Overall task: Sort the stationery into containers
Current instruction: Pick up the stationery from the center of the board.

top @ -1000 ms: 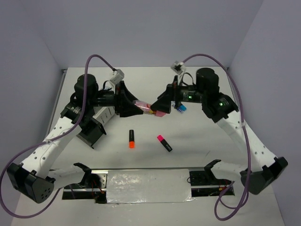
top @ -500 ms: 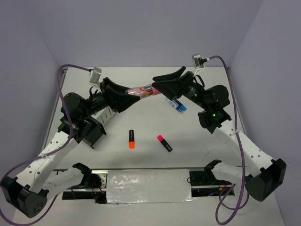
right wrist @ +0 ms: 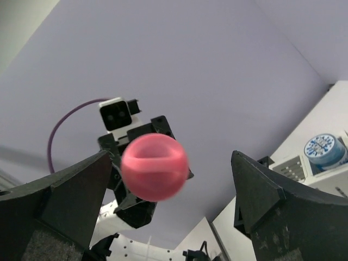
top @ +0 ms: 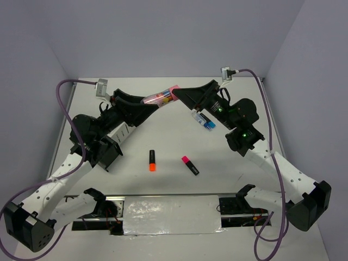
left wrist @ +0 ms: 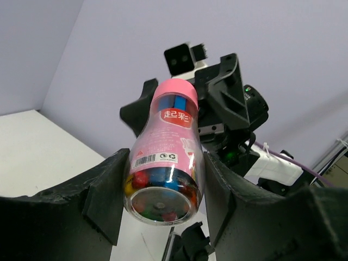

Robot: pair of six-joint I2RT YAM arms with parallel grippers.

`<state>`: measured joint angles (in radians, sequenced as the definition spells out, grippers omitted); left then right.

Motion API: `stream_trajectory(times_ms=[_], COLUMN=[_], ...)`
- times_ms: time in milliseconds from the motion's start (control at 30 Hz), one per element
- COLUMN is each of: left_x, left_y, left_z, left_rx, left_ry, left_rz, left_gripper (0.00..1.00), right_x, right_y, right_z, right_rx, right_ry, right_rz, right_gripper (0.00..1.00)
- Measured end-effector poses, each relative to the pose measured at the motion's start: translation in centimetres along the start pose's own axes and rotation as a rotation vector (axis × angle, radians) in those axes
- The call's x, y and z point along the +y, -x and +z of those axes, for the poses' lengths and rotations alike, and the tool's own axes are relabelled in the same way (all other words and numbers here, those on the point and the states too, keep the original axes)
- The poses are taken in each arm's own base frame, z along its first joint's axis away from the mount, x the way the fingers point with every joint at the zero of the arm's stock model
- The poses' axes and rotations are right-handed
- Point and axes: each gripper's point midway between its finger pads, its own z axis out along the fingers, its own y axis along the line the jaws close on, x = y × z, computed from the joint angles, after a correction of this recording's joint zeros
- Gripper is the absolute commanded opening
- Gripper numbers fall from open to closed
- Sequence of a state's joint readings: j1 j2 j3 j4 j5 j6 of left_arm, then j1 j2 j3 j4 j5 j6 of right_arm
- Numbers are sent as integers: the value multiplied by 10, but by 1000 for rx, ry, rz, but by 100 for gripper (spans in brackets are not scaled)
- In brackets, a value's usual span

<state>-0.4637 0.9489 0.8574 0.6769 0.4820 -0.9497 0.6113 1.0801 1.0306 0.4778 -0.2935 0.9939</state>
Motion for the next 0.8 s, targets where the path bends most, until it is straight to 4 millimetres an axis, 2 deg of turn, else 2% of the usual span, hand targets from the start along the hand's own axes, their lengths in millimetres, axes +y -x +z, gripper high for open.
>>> stream_trajectory(times_ms=[267,367,433,467,533,567,600,633,667,700,733,767,800], left_x=[-9,-6,-3,-1,2,2,2,3,3,4,4,5,7], left_y=[9,7,5,4,3,3,4,4,4,3,2,2,3], left_z=[3,5,6,6,6,6,6,5,5,5,4,4,5], left_rx=[-43,-40,-34,-33,-26,-27,-32,-33,-31,-27,-21,-14,3], left_ry=[-45,-50,-42,-35,-24,-24,-23,-18,-15,-10,-4,7,33], left_rz=[-5,-17,-19,-23,-28,-27,-21,-20,-20,-20,-16,-12,2], left_gripper=[0,0,0,0,0,0,0,0,8,23,44,99,99], right_x=[2,1,3,3,8,9,10,10,10,10,10,10,8], right_y=[-12,-16,-16,-16,-14,-15,-16,-15,-16,-16,-16,-16,-17], right_z=[5,11,17,20,26,28,30,31,31,31,31,31,31], right_rx=[19,20,23,23,25,33,39,39,40,42,45,47,52], right_ry=[9,27,47,52,78,88,96,99,105,105,106,107,102], right_rz=[20,22,25,16,9,9,5,1,-3,-5,-9,-11,-20], right_gripper=[90,81,55,55,33,21,0,0,0,0,0,0,0])
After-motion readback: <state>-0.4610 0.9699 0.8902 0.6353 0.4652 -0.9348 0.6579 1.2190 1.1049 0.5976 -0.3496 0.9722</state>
